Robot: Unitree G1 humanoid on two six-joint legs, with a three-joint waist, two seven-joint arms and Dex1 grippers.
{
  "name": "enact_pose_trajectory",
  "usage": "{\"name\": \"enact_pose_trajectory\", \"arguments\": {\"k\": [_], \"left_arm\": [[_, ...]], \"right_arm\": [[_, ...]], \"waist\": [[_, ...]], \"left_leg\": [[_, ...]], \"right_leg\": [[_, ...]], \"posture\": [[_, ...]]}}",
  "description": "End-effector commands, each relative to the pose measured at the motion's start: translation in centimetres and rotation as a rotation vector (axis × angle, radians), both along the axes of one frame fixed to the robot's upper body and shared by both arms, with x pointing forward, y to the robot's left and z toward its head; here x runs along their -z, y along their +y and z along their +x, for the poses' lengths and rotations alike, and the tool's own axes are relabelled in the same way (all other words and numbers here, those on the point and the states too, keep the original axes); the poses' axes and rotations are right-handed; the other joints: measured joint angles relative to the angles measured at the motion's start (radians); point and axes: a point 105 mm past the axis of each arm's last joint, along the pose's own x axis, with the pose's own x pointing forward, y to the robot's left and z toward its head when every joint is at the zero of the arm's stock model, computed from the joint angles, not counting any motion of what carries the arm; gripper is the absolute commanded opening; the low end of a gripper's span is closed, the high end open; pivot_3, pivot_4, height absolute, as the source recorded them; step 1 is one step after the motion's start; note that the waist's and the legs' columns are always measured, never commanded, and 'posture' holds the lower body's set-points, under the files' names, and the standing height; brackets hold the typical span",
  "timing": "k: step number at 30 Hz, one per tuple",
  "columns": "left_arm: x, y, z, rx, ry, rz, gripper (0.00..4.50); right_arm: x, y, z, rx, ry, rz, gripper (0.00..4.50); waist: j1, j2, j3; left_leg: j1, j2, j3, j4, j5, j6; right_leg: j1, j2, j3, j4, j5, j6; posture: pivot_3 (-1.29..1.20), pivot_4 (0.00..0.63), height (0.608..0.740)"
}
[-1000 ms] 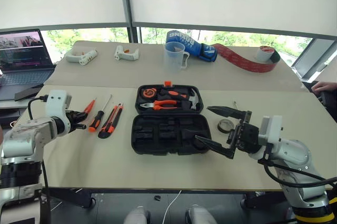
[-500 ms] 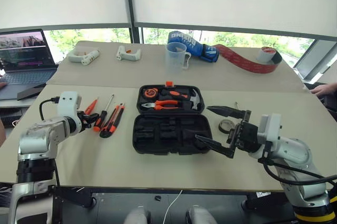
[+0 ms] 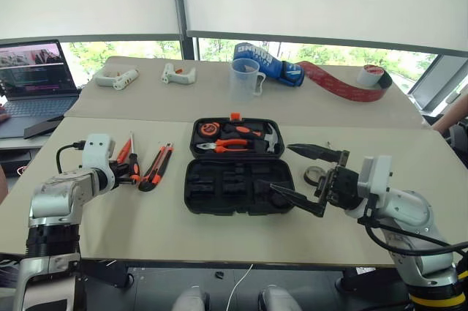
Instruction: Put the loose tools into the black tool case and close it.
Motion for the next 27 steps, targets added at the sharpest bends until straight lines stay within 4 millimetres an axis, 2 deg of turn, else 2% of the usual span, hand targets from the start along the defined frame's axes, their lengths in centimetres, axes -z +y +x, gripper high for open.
{"name": "enact_pose_trajectory", "arguments": {"k": [1, 2, 5, 11, 13, 16, 17, 20, 22, 25, 27], "left_arm": [[-0.4, 0.1, 0.0, -0.001, -0.047, -0.038, 0.28], [-1.3, -0.1, 0.3, 0.016, -0.102, -0.051, 0.12], [-3.2, -0.4, 0.6, 0.071, -0.202, -0.045, 0.12], [-5.9, -0.9, 0.7, 0.185, -0.336, 0.043, 0.12], [-6.4, -1.1, 0.4, 0.226, -0.352, 0.063, 0.12], [-6.0, -0.3, 0.0, 0.196, -0.305, 0.088, 0.12], [-5.6, 0.0, -0.2, 0.163, -0.272, 0.048, 0.12], [-5.6, -0.2, -0.5, 0.07, -0.244, -0.042, 0.82], [-5.9, -1.1, -0.6, 0.043, -0.265, -0.036, 1.53], [-5.4, -1.6, -1.0, -0.119, -0.257, -0.04, 2.62], [-4.9, -1.9, -1.2, -0.216, -0.253, -0.061, 2.77]], "right_arm": [[-1.3, -0.3, -0.3, 0.004, -0.046, 0.018, 4.5], [-1.3, -0.3, -0.2, 0.006, -0.045, 0.019, 4.5], [-1.2, -0.5, -0.3, 0.013, -0.043, 0.02, 4.5], [-1.0, -0.7, -0.4, 0.024, -0.04, 0.021, 4.5], [-0.9, -0.8, -0.5, 0.03, -0.039, 0.022, 4.5], [-0.9, -0.9, -0.5, 0.037, -0.038, 0.023, 4.5], [-0.8, -0.9, -0.6, 0.039, -0.038, 0.024, 4.5], [-0.8, -0.9, -0.6, 0.045, -0.038, 0.025, 4.5], [-0.8, -1.0, -0.6, 0.05, -0.04, 0.026, 4.5], [-0.9, -1.2, -0.6, 0.057, -0.04, 0.024, 4.5], [-0.9, -1.2, -0.5, 0.055, -0.036, 0.021, 4.5]], "waist": [[0.0, 0.0, 0.0], [-0.001, 0.0, 0.0], [-0.002, 0.0, 0.0], [-0.002, 0.0, 0.0], [-0.002, 0.0, 0.0], [-0.004, 0.0, 0.0], [-0.005, 0.0, 0.0], [-0.008, 0.0, 0.0], [-0.008, 0.0, 0.0], [-0.004, 0.0, 0.0], [-0.001, 0.0, 0.0]], "left_leg": [[0.0, 0.0, 0.0, 0.0, 0.0, 0.0], [0.0, 0.0, 0.0, 0.0, 0.0, 0.0], [0.0, 0.0, 0.0, 0.0, 0.0, 0.0], [-0.002, 0.0, 0.0, 0.0, 0.0, 0.0], [-0.002, 0.0, 0.0, 0.0, 0.0, 0.0], [-0.002, 0.001, 0.0, 0.0, 0.0, 0.0], [-0.002, 0.001, 0.0, 0.0, 0.0, 0.0], [-0.002, 0.001, 0.0, 0.0, 0.0, 0.0], [-0.002, 0.001, 0.0, 0.0, 0.0, 0.0], [-0.003, 0.0, -0.001, 0.0, 0.0, 0.0], [-0.003, 0.0, -0.001, 0.001, 0.0, 0.0]], "right_leg": [[0.0, 0.0, 0.0, 0.0, 0.0, 0.0], [0.0, 0.0, 0.0, 0.0, 0.0, 0.0], [0.0, 0.0, 0.0, 0.0, 0.0, 0.0], [-0.001, 0.0, 0.0, -0.001, 0.0, 0.0], [-0.001, 0.0, 0.0, -0.001, 0.0, 0.0], [-0.001, 0.0, 0.0, -0.001, 0.0, 0.0], [-0.001, 0.0, 0.0, -0.001, 0.0, 0.0], [-0.001, 0.0, 0.0, -0.001, 0.0, 0.0], [-0.001, 0.0, 0.0, 0.0, 0.0, 0.0], [-0.001, 0.0, 0.0, -0.001, 0.0, 0.001], [-0.001, 0.0, 0.0, -0.001, 0.001, 0.001]], "posture": [[0.0, 0.15, 0.74], [0.0, 0.15, 0.74], [0.0, 0.15, 0.74], [0.0, 0.15, 0.74], [0.0, 0.15, 0.74], [0.0, 0.15, 0.74], [0.0, 0.15, 0.74], [0.0, 0.15, 0.74], [0.0, 0.15, 0.74], [0.0, 0.15, 0.74], [0.0, 0.15, 0.74]]}}
